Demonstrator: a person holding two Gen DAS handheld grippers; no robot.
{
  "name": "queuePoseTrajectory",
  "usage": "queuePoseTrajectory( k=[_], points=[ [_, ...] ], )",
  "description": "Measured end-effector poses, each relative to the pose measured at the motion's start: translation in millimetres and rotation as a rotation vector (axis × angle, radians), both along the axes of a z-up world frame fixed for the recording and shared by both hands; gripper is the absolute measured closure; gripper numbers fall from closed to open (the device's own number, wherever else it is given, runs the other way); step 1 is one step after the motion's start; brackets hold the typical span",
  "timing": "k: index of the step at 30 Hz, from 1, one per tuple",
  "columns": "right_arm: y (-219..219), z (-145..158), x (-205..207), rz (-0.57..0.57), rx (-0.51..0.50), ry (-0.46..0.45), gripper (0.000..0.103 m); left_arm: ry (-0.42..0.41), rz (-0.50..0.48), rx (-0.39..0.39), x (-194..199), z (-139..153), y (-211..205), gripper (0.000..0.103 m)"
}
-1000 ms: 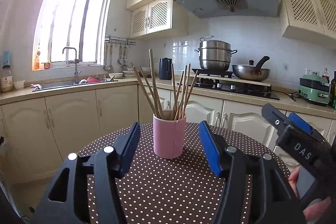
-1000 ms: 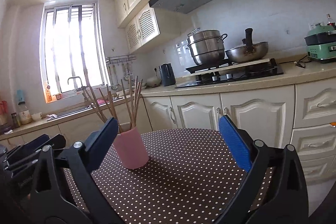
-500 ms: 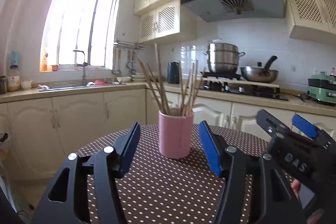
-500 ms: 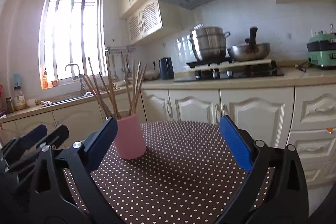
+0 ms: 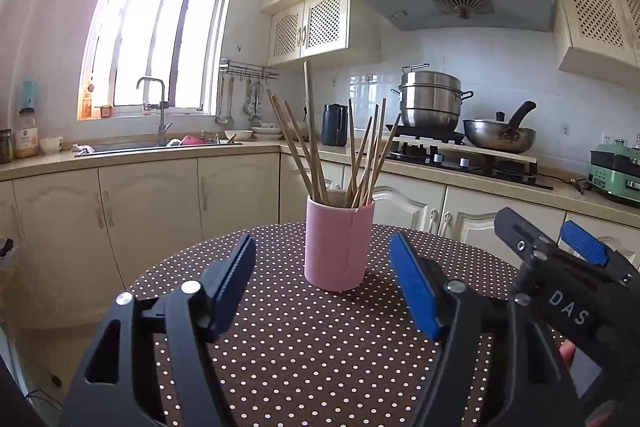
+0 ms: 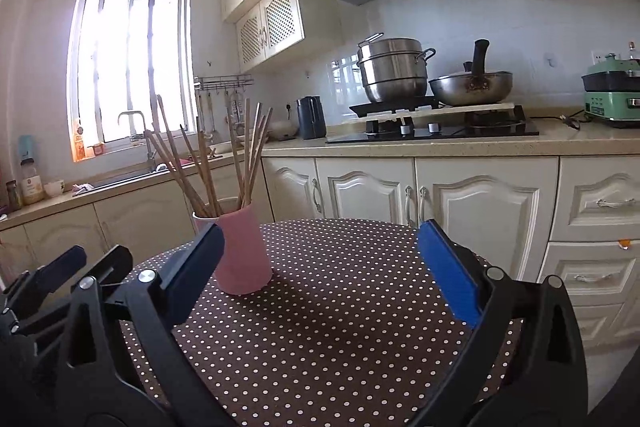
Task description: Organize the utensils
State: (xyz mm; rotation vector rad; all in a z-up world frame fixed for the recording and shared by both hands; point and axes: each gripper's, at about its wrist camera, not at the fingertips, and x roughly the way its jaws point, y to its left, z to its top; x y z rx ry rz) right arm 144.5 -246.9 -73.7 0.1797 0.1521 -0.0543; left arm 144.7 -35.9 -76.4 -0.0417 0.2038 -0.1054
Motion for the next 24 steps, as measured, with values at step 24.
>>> queuePoseTrajectory(
  k=[24],
  points=[
    [-3.2, -1.8, 2.0, -0.004, 0.003, 0.013, 0.007, -0.006, 0.033, 0.006, -2.5, 1.5, 2.3, 0.025]
  ],
)
